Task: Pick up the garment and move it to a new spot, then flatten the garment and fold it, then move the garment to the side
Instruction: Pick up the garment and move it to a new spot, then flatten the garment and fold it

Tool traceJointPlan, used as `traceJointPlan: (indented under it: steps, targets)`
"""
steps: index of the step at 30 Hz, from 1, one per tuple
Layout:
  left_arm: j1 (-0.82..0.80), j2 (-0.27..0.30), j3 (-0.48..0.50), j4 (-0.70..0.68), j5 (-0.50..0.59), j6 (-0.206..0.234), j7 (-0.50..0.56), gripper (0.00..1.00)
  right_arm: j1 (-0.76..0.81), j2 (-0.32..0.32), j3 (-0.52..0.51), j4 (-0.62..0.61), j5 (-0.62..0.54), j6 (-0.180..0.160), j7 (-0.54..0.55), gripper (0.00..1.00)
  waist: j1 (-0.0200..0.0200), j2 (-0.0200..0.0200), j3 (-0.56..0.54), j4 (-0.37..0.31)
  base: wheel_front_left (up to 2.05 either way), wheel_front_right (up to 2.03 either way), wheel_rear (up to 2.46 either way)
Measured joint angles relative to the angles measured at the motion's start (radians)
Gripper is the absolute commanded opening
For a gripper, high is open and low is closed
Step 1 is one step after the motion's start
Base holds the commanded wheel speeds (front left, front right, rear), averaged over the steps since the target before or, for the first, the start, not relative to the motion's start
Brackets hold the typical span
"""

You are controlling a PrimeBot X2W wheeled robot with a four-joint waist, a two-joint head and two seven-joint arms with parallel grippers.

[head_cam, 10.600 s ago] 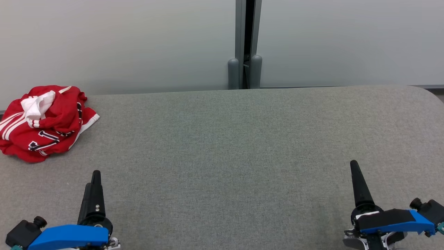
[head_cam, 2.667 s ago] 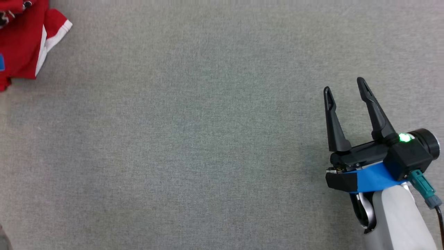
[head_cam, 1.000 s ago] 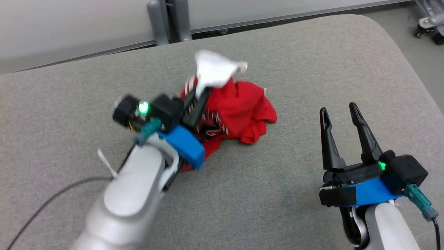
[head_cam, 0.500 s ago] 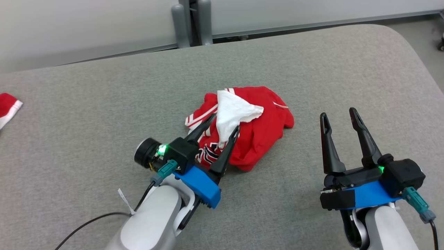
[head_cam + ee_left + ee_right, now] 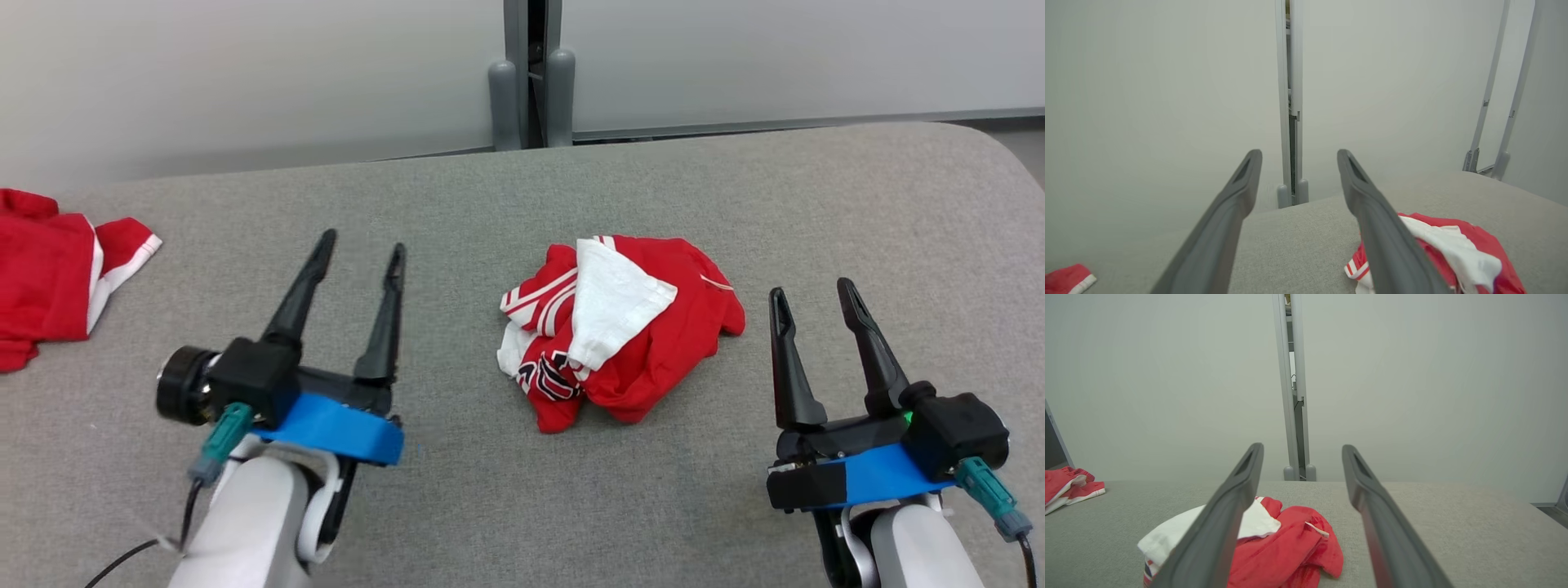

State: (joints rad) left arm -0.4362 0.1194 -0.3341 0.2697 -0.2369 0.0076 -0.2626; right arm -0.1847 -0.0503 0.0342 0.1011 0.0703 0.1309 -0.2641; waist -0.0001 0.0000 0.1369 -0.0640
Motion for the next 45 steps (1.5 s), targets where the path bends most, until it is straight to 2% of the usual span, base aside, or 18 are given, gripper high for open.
traceJointPlan:
  steps: [6,14,25,45]
  targets:
    - [0.151,0.03,0.137,-0.046,0.02,0.007,0.0,1.0,0.03,0.0,-0.009,0.003,-0.002,0.0,0.0,1.0,0.0,0.0,-0.041,0.027,0.0,0.0,0.0]
    - [0.276,0.001,0.234,-0.063,0.046,-0.029,0.0,1.0,0.08,0.0,-0.025,0.01,-0.009,0.0,0.0,1.0,0.0,0.0,-0.086,0.053,0.0,0.0,0.0]
    - [0.339,-0.042,0.283,-0.045,0.084,-0.08,0.0,1.0,0.124,0.0,-0.034,0.031,-0.009,0.0,0.0,1.0,0.0,0.0,-0.12,0.059,0.0,0.0,0.0]
    - [0.347,-0.067,0.327,-0.041,0.115,-0.104,0.0,1.0,0.128,0.0,-0.036,0.049,-0.007,0.0,0.0,1.0,0.0,0.0,-0.121,0.065,0.0,0.0,0.0]
